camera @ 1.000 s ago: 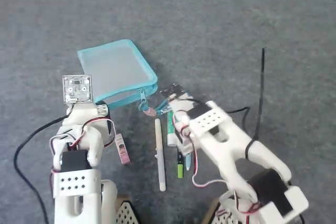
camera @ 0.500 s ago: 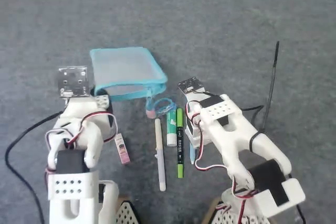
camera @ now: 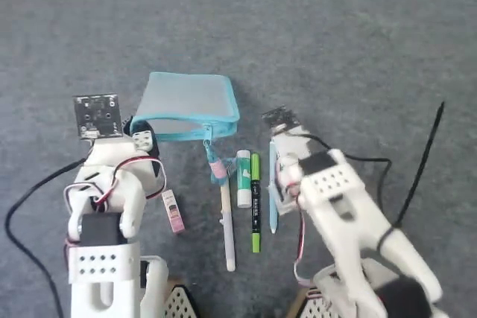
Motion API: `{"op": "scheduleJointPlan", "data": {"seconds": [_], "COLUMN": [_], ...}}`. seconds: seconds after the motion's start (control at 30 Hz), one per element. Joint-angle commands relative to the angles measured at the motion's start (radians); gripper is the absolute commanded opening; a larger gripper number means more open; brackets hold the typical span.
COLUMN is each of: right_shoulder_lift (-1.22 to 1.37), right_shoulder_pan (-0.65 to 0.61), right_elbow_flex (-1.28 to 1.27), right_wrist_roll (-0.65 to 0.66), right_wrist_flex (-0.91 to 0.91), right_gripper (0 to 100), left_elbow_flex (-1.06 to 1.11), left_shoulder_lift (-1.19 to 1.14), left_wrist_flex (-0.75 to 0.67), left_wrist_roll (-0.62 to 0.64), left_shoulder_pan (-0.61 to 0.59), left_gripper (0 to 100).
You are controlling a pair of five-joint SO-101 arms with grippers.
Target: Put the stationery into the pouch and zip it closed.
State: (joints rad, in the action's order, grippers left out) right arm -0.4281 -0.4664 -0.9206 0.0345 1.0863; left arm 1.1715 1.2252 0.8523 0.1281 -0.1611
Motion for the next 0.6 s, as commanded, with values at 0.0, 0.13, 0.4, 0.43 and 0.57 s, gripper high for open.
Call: {"op": "scheduleJointPlan", "data": {"seconds": [0.0, 0.13, 0.4, 0.43, 0.57], "right_shoulder_lift": [-0.133, -0.101, 0.139, 0.165, 0.222], "right_shoulder_pan": [-0.127, -0.162, -0.163, -0.160, -0.140], "right_elbow_flex": [-0.040, -0.043, 0.058, 0.066, 0.104], "right_wrist_roll": [-0.032, -0.058, -0.057, -0.057, -0.055], "right_wrist_flex": [-0.081, -0.122, -0.111, -0.111, -0.067], "right_gripper": [16.6, 16.6, 16.6, 16.5, 16.0], "left_elbow_flex": [-0.005, 0.013, 0.013, 0.013, 0.013], "left_shoulder_lift": [-0.012, -0.012, -0.012, -0.012, -0.009], "left_wrist_flex": [-0.046, -0.061, -0.060, -0.060, -0.058], "left_wrist_roll": [0.012, 0.012, 0.012, 0.012, 0.012], "left_shoulder_pan": [-0.009, -0.009, -0.011, -0.012, -0.012], "left_gripper": [1, 1, 1, 1, 1]}}
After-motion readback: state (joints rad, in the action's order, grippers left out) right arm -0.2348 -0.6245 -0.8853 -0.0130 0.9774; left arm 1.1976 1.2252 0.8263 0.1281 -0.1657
